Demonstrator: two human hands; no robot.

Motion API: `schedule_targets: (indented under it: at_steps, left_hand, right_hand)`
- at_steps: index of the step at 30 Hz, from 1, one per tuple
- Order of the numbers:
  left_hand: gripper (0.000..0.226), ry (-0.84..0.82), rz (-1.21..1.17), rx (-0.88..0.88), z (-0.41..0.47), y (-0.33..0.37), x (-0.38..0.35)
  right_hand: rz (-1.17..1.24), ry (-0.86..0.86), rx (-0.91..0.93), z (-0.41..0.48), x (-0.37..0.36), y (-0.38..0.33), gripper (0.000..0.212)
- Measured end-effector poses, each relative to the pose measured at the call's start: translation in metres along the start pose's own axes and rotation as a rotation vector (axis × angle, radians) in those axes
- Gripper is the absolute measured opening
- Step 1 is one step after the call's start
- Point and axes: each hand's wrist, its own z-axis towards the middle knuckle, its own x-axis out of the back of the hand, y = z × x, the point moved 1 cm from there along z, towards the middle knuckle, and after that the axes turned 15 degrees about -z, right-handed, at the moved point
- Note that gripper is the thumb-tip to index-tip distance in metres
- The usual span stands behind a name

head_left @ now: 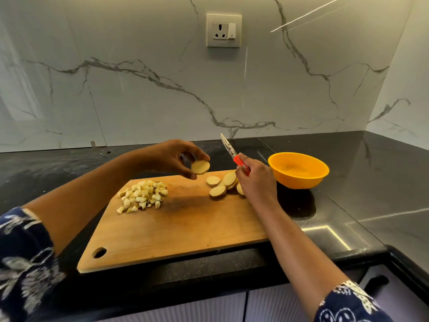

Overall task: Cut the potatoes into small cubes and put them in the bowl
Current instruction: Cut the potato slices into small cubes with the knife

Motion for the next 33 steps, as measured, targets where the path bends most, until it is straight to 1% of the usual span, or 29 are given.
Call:
schedule_targets:
  at_steps: [5, 8, 10, 12, 15, 19, 21, 23, 26, 28, 33]
  left_hand:
    - [0.049, -0.094, 0.123, 0.032, -0.048, -0.010, -0.023]
    - [0.047, -0.054, 0.134, 0.081, -0.062, -0.024, -0.036]
    - [0.049, -0.001, 0.150, 0.069, -0.070, -0.026, -0.041]
    - [0.053, 0.067, 0.178, 0.019, -0.078, -0.028, -0.043]
    - [0.047, 0.167, 0.236, -0.111, -0.091, -0.031, -0.047]
    - [0.056, 0.182, 0.451, -0.358, -0.097, -0.035, -0.058]
    - [0.055, 0.163, 0.500, -0.438, -0.095, -0.033, -0.058]
    - [0.053, 0.113, 0.492, -0.462, -0.094, -0.034, -0.054]
    - [0.053, -0.008, 0.428, -0.377, -0.098, -0.043, -0.043]
    - [0.053, -0.063, 0.421, -0.358, -0.101, -0.051, -0.041]
    - [0.050, -0.032, 0.398, -0.407, -0.104, -0.063, -0.042]
  right_hand:
    - [-0.065, -0.055, 0.010, -0.009, 0.004, -0.009, 0.045]
    - [-0.074, -0.083, 0.016, -0.018, 0.010, -0.019, 0.044]
    - [-0.049, -0.075, 0.035, -0.025, 0.018, -0.027, 0.043]
    - [-0.058, -0.089, 0.081, -0.038, 0.028, -0.033, 0.043]
    - [-0.146, -0.182, 0.157, -0.063, 0.040, -0.039, 0.041]
    - [-0.187, -0.238, 0.229, -0.088, 0.046, -0.046, 0.042]
    - [-0.203, -0.228, 0.269, -0.092, 0.046, -0.050, 0.042]
    - [-0.202, -0.225, 0.299, -0.095, 0.046, -0.050, 0.043]
    - [-0.182, -0.219, 0.339, -0.100, 0.048, -0.047, 0.044]
    - [-0.180, -0.216, 0.351, -0.103, 0.049, -0.046, 0.043]
    - [-0.212, -0.226, 0.345, -0.107, 0.045, -0.045, 0.042]
